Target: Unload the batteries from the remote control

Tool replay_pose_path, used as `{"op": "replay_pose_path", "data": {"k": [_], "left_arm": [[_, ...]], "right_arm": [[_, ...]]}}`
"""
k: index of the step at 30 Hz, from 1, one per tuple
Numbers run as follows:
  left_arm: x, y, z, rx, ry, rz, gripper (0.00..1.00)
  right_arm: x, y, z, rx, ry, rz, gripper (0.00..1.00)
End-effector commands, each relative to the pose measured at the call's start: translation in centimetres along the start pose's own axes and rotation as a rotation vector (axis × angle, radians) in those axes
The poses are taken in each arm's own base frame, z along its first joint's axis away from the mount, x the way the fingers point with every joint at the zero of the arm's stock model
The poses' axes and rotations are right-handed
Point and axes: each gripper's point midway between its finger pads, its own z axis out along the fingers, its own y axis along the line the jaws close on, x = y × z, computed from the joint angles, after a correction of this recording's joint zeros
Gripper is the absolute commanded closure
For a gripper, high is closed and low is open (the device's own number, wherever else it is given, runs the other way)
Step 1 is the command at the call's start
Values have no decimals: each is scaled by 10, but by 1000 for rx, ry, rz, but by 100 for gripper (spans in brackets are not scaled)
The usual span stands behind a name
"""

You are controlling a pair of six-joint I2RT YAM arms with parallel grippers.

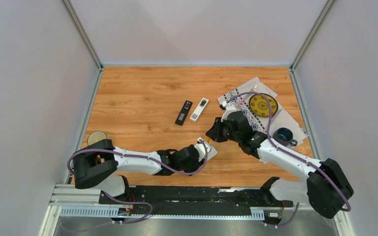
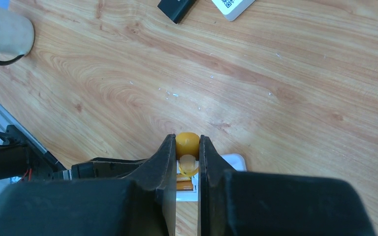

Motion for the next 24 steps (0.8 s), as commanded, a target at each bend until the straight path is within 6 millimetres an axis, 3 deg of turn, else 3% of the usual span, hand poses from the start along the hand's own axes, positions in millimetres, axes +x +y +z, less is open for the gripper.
{"op": "replay_pose_path", "data": {"k": [1,3,12,24], "left_arm": [[23,-2,-1,13,84,13,100],[23,-2,-1,12,84,13,100],[22,0,-2,1,69,4,100],[17,3,-5,-14,40,-24,100]], "right_arm": [[-2,-4,2,81,-18,-99,100],[-3,-12,0,138,-36,-131,100],[13,-11,-5,173,-40,-202,100],[41,-4,-3,126,22,-194,100]]}}
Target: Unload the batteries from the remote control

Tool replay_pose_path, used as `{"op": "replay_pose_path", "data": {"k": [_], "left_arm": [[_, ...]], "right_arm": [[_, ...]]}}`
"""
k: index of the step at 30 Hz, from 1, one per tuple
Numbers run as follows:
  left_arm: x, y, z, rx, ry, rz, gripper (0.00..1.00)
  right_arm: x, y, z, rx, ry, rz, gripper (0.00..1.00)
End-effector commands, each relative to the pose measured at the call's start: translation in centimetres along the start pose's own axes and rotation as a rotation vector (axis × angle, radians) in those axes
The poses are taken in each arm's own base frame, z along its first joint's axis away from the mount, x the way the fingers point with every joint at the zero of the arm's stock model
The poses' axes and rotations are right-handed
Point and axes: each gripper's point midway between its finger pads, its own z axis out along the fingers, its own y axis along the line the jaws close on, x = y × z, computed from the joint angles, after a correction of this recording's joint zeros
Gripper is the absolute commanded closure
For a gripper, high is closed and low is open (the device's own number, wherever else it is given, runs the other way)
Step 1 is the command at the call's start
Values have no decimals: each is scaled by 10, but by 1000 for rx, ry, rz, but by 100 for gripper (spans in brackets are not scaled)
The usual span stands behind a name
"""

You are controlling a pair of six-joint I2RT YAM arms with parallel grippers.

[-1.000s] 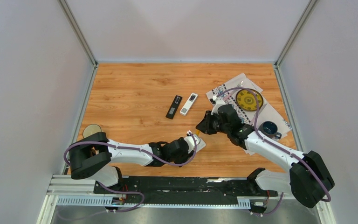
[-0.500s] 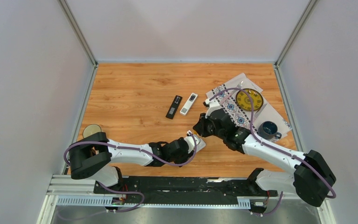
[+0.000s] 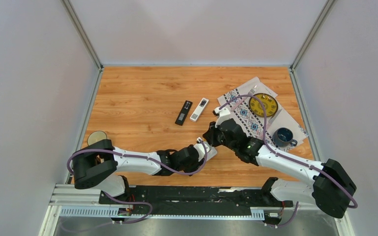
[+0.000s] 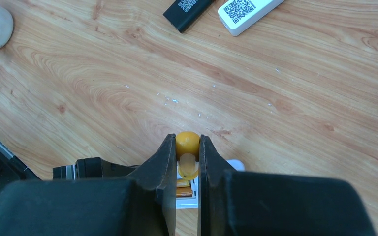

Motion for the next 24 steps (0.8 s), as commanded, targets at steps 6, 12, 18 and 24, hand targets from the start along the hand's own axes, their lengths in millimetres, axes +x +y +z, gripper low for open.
{"op": "replay_pose_path", "data": {"k": [6,12,18,24], "left_arm": [[17,5,-6,-21,35,-22,100],[19,8,-7,-37,34,-30,100],[15,9,-5,-44,11,-39,100],[15,10,-3,-55,9,-40,100]], "right_arm": [[46,-9,-5,7,141,12,100],[53,2,-5,-92,180,136,100],[45,5,-9,-216,182,316,100],[28,14,-20,-288,152,352,100]]}}
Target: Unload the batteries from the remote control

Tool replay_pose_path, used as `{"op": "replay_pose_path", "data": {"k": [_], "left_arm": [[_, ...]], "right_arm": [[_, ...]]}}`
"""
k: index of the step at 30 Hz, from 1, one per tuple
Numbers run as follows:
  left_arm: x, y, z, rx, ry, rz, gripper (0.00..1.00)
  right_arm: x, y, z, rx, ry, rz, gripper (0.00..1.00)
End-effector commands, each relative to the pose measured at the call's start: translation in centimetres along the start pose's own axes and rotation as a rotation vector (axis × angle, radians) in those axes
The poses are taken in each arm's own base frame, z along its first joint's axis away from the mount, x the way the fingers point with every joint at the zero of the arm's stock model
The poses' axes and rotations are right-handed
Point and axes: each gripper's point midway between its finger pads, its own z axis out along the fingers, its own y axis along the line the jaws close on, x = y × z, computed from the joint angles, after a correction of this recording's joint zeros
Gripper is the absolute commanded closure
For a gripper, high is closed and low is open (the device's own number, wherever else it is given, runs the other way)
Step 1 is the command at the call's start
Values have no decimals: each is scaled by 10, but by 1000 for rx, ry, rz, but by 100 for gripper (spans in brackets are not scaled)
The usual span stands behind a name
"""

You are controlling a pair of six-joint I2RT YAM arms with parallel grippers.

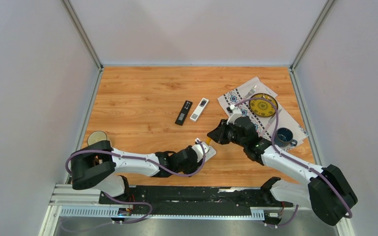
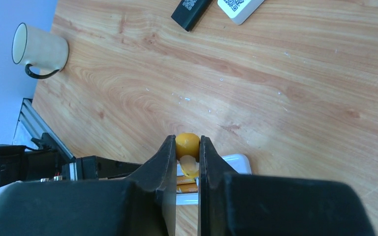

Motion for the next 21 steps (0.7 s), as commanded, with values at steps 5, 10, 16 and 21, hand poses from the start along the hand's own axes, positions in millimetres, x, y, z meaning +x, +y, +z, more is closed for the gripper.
{"op": "replay_pose_path", "data": {"k": [5,10,16,21], "left_arm": [[12,9,-1,-51,32,-15,100],[12,10,-2,-58,31,-19,100],[12,12,-1,-71,33,-21,100],[12,15,-1,-83,29,-22,100]], "right_arm": [[30,42,-18,-204,173,128,100],[19,54,-25,-229,168,116,100],[16,47,-28,-205,140,43,100],[14,33,-25,-159,106,21,100]]}}
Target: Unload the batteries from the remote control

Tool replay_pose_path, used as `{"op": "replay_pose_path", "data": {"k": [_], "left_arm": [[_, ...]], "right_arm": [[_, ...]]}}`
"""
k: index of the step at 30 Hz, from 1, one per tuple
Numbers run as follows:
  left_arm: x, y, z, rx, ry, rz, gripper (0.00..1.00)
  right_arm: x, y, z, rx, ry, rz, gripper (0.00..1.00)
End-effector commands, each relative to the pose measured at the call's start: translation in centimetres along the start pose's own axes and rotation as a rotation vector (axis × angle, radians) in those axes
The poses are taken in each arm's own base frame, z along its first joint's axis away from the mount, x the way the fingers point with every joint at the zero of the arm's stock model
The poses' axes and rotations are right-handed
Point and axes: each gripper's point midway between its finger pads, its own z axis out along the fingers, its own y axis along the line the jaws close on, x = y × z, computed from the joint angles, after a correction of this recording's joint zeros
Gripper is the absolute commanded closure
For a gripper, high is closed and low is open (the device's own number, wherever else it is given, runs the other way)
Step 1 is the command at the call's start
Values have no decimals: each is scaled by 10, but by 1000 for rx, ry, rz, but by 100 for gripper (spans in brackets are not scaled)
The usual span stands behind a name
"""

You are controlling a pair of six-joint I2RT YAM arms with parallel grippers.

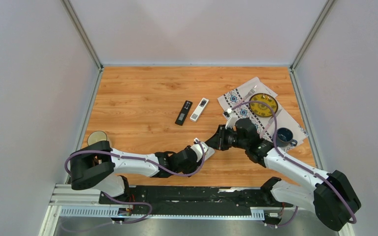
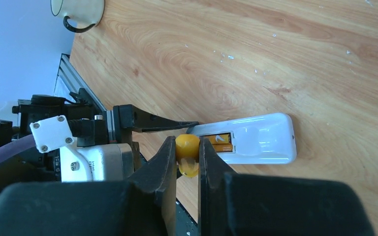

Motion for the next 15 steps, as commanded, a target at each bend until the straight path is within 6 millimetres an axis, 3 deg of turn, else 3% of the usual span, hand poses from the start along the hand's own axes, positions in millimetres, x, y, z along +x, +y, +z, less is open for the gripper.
{"op": "replay_pose_path", "data": {"k": [1,6,10,15], "left_arm": [[10,12,1,-56,25,1,100],[9,12,1,-56,20,1,100],[9,11,1,-49,24,1,100],[8,10,0,-46,25,4,100]], "right_arm": [[-13,2,-4,0,-43,-29,100],[-37,-9,-8,81,-151,-52,100],[-60,-6,-7,100,-198,-64,100],[-70,-9,4,112,-205,-66,100]]}}
